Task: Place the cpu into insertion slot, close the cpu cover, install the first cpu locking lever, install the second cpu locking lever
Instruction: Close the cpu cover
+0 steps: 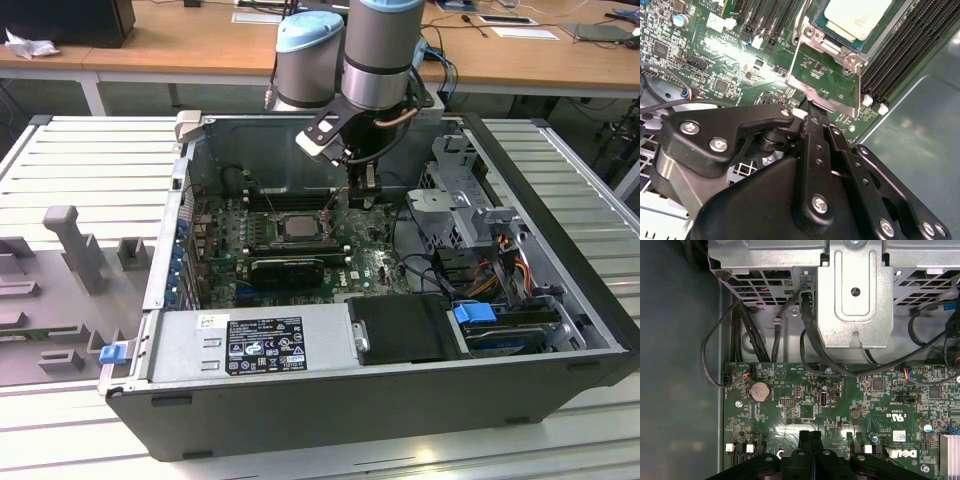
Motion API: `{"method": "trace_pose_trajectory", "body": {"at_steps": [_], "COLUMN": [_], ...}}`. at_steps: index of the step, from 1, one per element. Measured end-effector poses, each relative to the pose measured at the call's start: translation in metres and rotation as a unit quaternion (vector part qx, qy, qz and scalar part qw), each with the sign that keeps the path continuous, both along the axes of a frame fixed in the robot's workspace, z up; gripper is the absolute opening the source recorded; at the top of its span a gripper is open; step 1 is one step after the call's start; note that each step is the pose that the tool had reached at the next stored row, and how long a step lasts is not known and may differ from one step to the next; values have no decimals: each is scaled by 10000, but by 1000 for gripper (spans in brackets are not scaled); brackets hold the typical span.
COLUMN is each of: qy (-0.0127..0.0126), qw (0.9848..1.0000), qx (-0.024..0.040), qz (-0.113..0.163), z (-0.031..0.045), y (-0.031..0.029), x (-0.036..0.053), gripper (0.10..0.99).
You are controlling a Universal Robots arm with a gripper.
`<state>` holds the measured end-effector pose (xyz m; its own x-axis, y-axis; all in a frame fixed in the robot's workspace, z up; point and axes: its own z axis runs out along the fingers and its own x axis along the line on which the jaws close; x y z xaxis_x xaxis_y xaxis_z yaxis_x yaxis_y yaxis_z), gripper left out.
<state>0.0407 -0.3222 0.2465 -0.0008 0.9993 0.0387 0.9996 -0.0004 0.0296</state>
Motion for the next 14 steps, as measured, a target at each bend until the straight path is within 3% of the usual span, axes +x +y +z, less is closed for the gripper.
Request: {"method": "trace_pose_trajectory", "body": {"at_steps": [11,14], "qy": [0,0], "qw": [10000,10000], "qx": [0,0], "qz": [0,-1], "z": [0,0], "y": [0,0], "x": [-37,-85], "gripper": [106,106]}}
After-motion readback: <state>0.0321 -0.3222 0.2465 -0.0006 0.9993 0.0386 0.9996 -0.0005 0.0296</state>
